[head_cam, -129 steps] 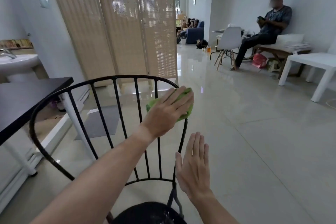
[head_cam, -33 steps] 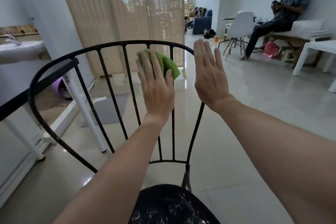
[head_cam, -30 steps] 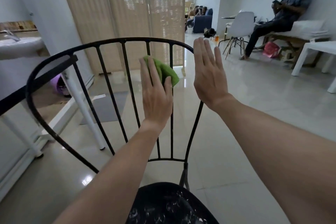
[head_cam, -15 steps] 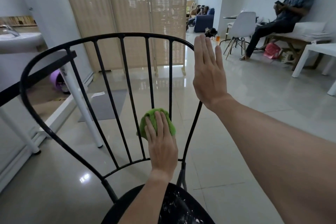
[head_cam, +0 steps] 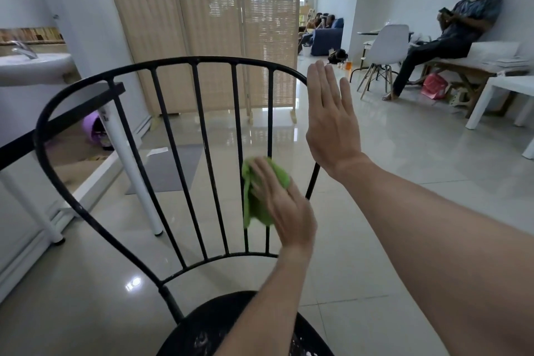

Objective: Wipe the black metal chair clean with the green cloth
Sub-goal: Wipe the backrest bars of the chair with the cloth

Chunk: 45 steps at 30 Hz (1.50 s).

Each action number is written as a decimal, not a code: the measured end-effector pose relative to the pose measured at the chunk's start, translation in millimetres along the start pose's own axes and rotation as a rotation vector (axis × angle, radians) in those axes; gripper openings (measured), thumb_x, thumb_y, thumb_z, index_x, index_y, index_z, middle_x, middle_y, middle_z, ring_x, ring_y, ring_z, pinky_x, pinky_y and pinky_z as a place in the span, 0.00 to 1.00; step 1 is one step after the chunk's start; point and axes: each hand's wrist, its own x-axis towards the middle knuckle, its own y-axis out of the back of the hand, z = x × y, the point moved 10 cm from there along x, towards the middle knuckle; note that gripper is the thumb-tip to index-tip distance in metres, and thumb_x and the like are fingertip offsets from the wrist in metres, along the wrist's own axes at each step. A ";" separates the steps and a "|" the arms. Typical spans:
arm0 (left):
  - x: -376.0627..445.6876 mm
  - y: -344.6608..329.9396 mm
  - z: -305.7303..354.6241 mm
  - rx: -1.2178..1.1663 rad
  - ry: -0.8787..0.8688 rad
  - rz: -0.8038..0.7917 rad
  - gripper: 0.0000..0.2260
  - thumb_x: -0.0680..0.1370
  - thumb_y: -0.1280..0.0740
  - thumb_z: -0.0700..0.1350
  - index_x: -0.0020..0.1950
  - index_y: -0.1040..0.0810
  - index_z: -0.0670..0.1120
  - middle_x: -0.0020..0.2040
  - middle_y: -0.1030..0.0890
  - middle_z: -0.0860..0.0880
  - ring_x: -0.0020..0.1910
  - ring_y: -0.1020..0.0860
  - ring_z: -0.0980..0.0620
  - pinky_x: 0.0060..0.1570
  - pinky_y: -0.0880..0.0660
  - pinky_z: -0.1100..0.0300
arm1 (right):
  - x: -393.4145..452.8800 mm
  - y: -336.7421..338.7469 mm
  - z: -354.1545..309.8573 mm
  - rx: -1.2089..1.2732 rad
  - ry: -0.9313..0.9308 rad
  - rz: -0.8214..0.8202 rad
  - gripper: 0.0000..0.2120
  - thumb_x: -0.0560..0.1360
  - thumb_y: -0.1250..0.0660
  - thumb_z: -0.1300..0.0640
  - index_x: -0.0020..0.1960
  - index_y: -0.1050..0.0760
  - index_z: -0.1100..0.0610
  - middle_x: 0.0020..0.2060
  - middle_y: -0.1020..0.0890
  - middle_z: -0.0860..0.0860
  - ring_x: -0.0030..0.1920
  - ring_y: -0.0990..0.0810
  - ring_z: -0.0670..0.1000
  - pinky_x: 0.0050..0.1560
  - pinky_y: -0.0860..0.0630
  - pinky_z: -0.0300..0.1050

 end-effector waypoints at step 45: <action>-51.1 54.3 -134.2 0.077 0.217 -0.398 0.28 0.85 0.53 0.40 0.80 0.61 0.55 0.81 0.47 0.50 0.79 0.44 0.55 0.77 0.41 0.48 | 24.5 -8.2 -4.3 0.100 -0.016 0.075 0.27 0.81 0.50 0.52 0.76 0.42 0.65 0.78 0.44 0.61 0.79 0.49 0.61 0.78 0.55 0.58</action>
